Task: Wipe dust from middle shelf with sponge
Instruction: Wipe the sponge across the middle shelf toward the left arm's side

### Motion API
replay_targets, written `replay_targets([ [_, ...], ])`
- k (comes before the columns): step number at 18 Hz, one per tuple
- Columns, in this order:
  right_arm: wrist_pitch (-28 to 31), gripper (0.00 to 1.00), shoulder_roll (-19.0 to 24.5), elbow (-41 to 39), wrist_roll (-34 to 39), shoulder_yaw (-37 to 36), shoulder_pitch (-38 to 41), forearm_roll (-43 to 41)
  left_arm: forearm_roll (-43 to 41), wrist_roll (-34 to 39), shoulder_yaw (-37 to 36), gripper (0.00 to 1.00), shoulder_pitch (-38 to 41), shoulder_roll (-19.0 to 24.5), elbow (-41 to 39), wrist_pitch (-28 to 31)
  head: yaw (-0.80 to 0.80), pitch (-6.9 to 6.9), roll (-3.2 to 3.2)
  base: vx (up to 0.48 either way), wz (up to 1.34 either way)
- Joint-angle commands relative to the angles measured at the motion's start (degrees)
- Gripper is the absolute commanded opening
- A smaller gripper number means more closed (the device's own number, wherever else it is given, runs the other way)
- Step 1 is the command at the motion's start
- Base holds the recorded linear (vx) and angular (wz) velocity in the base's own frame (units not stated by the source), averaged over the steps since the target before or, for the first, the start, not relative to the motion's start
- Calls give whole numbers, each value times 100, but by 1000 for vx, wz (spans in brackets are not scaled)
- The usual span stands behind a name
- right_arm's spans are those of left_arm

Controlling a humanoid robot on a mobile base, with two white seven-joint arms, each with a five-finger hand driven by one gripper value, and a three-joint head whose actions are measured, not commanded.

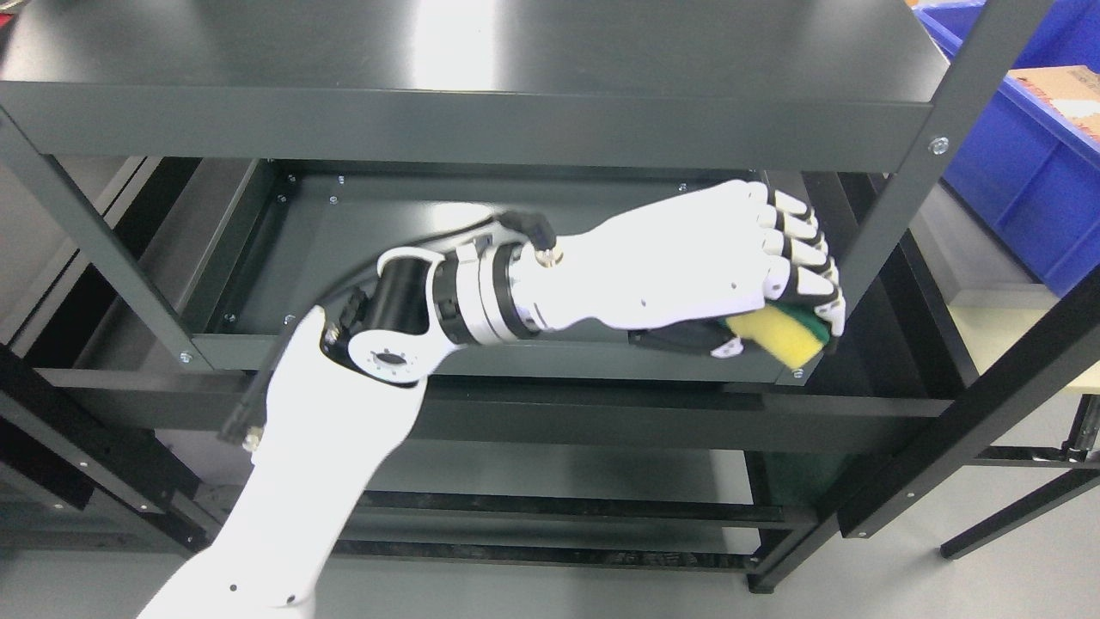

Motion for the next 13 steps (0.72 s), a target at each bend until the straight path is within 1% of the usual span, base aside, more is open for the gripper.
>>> replay_targets([
  [1,4,100,-100,-100,-21,-3,0,0,-353,-143,850,0,-326,100,-282,3,0,0,0,0,16],
  [2,4,100,-100,-100,-21,-3,0,0,-319,-257,1182,0,-169,100,-352,3,0,0,0,0,0],
  [4,4,100,-100,-100,-21,-3,0,0,-30,-468,1518,0,244,123,-493,3,0,0,0,0,0],
  [6,4,100,-100,-100,-21,-3,0,0,541,-618,1694,0,491,499,-660,3,0,0,0,0,0],
  [11,4,100,-100,-100,-21,-3,0,0,1798,-618,2520,0,544,2212,-783,3,0,0,0,0,0],
  [13,4,100,-100,-100,-21,-3,0,0,2255,-618,2722,0,824,2792,-783,3,0,0,0,0,0],
])
